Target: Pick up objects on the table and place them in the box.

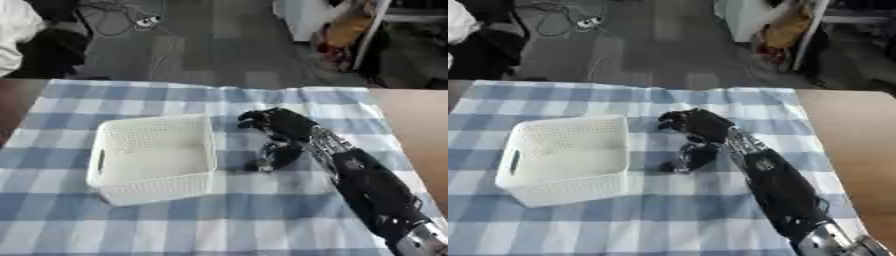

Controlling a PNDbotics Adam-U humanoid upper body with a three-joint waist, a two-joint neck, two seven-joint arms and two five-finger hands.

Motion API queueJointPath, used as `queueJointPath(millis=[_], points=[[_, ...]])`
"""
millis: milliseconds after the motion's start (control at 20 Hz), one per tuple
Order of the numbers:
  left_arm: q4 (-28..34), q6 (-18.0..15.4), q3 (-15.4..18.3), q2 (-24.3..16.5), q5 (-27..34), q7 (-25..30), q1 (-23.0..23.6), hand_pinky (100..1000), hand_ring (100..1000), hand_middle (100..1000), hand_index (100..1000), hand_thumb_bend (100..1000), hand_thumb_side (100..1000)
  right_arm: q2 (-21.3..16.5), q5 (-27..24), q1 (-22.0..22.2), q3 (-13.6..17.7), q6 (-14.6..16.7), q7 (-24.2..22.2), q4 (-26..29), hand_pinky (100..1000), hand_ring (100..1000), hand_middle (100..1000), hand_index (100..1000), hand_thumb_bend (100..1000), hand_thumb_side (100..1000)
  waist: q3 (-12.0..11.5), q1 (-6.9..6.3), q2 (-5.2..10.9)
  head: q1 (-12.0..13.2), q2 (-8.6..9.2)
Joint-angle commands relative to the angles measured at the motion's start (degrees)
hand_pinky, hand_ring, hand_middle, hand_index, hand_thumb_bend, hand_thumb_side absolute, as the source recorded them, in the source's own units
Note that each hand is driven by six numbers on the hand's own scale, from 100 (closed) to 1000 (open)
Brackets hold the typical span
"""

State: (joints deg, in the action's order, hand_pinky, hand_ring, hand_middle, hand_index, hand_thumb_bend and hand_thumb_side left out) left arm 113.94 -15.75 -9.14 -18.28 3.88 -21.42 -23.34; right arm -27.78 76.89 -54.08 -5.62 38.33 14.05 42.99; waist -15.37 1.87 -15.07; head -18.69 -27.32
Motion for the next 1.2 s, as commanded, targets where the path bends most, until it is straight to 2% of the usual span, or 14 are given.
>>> queueJointPath(millis=[50, 150, 200, 350, 600, 650, 700, 750, 800, 1000, 1200], points=[[0.65, -0.12, 0.0, -0.14, 0.2, 0.06, -0.71, 768, 611, 941, 742, 102, 883, -0.48, 0.24, -0.08, 0.16, 0.45, 0.02, -0.55, 211, 518, 797, 836, 685, 1000, 0.03, -0.33, 0.71, -0.18, 0.67], [0.65, -0.13, -0.01, -0.15, 0.18, 0.06, -0.71, 768, 611, 941, 742, 102, 883, -0.44, -0.1, -0.04, 0.18, 0.61, 0.16, -0.63, 113, 477, 761, 811, 689, 1000, 0.04, -0.34, 0.7, -0.13, 0.66], [0.65, -0.15, 0.0, -0.14, 0.17, 0.05, -0.71, 768, 611, 941, 742, 103, 883, -0.4, -0.31, 0.0, 0.19, 0.71, 0.26, -0.67, 100, 459, 743, 794, 691, 1000, 0.04, -0.34, 0.7, -0.1, 0.65], [0.65, -0.17, 0.0, -0.15, 0.17, 0.05, -0.74, 767, 611, 941, 742, 103, 883, -0.28, -1.43, 0.11, 0.32, 1.29, 1.33, -0.59, 100, 395, 660, 719, 707, 946, 0.02, -0.33, 0.69, -0.12, 0.69], [0.65, -0.21, -0.02, -0.16, 0.16, 0.05, -0.76, 767, 612, 942, 742, 102, 882, -0.25, -2.9, 0.31, 0.28, 1.75, 2.67, -0.96, 100, 347, 613, 684, 703, 869, 0.01, -0.34, 0.65, 0.07, 0.65], [0.65, -0.2, -0.02, -0.16, 0.15, 0.04, -0.75, 767, 612, 942, 742, 102, 882, -0.25, -3.01, 0.31, 0.26, 1.76, 2.71, -0.99, 100, 357, 619, 690, 706, 884, 0.01, -0.34, 0.65, 0.07, 0.64], [0.65, -0.19, -0.02, -0.16, 0.16, 0.04, -0.75, 767, 612, 942, 742, 102, 882, -0.19, -3.25, 0.36, 0.31, 1.76, 2.82, -1.03, 100, 304, 575, 656, 694, 827, 0.03, -0.35, 0.64, 0.09, 0.63], [0.65, -0.18, -0.03, -0.17, 0.16, 0.03, -0.74, 767, 612, 943, 742, 102, 882, -0.14, -3.57, 0.42, 0.34, 1.76, 2.94, -1.09, 100, 298, 568, 652, 693, 821, 0.05, -0.36, 0.64, 0.11, 0.62], [0.65, -0.17, -0.03, -0.17, 0.16, 0.03, -0.73, 767, 612, 943, 742, 102, 882, -0.06, -4.0, 0.51, 0.39, 1.78, 3.07, -1.18, 100, 246, 512, 624, 678, 768, 0.07, -0.38, 0.63, 0.15, 0.6], [0.65, -0.19, -0.03, -0.19, 0.14, 0.02, -0.72, 767, 612, 943, 742, 102, 882, 0.17, -5.68, 0.77, 0.38, 1.95, 2.97, -1.52, 100, 186, 462, 585, 661, 718, 0.14, -0.43, 0.61, 0.23, 0.54], [0.65, -0.18, -0.06, -0.21, 0.14, 0.03, -0.71, 768, 612, 944, 742, 102, 882, 0.44, -5.46, 1.07, 0.13, 1.5, 2.99, -1.08, 100, 228, 492, 568, 673, 783, 0.18, -0.45, 0.58, 0.32, 0.44]])
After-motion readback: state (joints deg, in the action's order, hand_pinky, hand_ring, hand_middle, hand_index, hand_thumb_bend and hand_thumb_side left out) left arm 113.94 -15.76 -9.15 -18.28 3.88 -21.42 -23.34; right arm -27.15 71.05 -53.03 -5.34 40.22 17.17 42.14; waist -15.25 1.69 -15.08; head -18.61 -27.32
